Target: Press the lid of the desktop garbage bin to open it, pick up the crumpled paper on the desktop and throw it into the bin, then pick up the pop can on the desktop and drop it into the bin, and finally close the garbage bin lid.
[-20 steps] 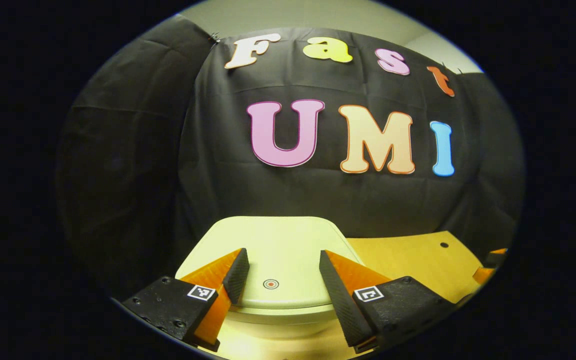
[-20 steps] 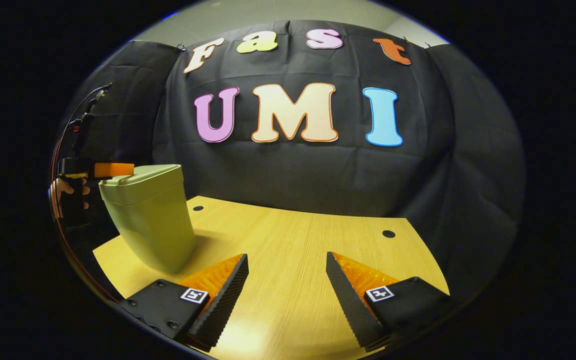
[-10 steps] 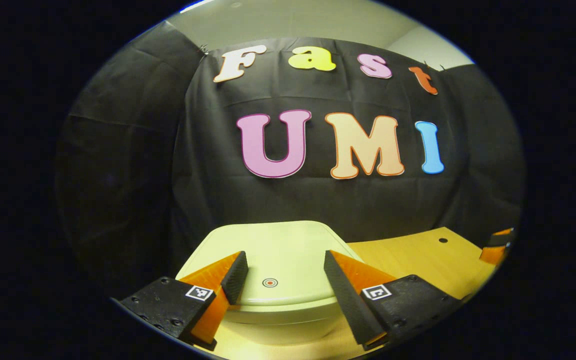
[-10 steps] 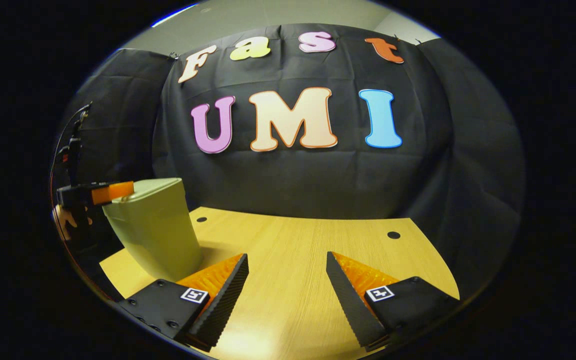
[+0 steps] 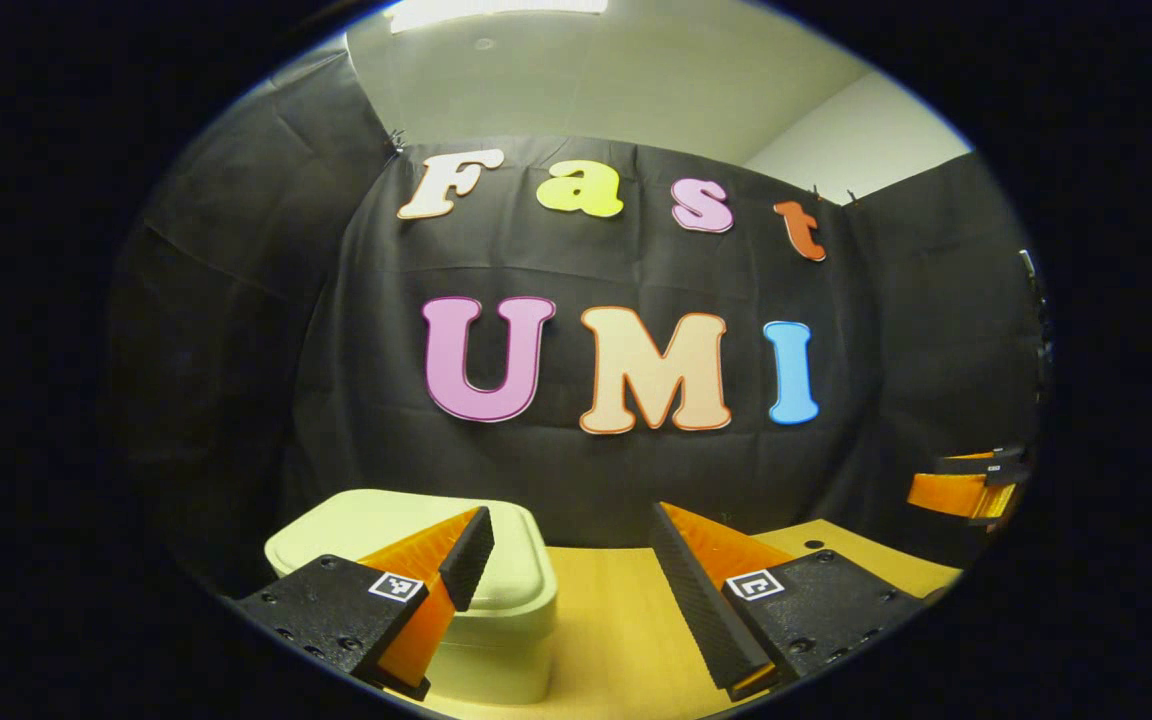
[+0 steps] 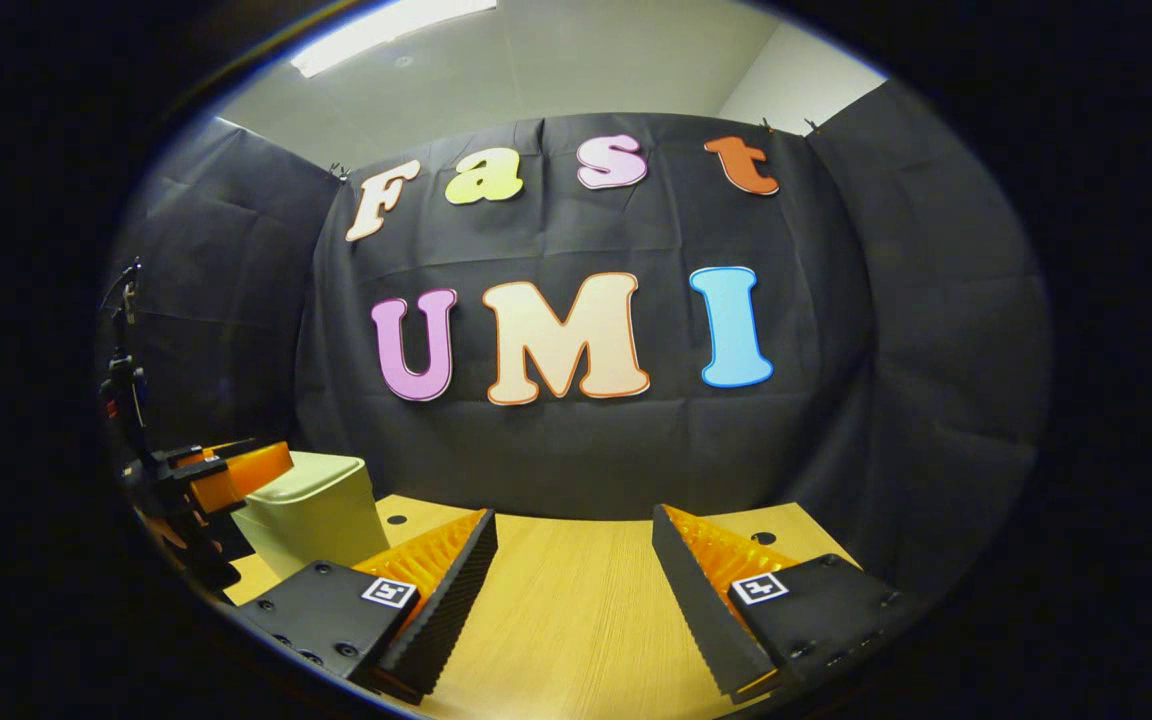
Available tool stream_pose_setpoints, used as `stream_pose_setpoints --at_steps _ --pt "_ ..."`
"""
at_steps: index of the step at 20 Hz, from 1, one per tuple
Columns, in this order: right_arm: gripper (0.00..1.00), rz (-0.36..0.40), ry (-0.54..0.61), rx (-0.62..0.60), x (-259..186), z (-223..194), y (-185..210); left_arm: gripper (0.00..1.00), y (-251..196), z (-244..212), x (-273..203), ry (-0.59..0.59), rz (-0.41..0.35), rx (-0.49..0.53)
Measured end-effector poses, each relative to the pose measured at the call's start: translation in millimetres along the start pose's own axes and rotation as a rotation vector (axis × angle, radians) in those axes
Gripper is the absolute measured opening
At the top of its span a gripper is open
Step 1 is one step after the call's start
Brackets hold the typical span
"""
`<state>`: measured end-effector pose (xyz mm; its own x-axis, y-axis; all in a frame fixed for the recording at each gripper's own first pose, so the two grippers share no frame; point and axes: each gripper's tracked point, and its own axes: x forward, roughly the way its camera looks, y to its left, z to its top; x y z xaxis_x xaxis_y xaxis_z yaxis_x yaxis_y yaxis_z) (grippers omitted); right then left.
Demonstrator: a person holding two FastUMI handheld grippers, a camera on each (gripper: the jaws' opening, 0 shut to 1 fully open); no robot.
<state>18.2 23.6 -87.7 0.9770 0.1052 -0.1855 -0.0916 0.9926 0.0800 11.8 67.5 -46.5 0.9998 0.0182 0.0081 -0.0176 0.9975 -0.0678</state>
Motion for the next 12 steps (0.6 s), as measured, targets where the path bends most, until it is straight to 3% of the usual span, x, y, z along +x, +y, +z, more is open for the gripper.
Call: stream_pose_setpoints --at_steps 6,12 --pt "0.98 -0.054 -0.111 -0.018 -16 45 -23 0.93 -45 2 -5 -0.005 -0.066 -0.031" --pt "0.98 -0.049 -0.176 -0.049 -32 71 -22 0.94 -73 13 -7 -0.023 -0.107 -0.008"
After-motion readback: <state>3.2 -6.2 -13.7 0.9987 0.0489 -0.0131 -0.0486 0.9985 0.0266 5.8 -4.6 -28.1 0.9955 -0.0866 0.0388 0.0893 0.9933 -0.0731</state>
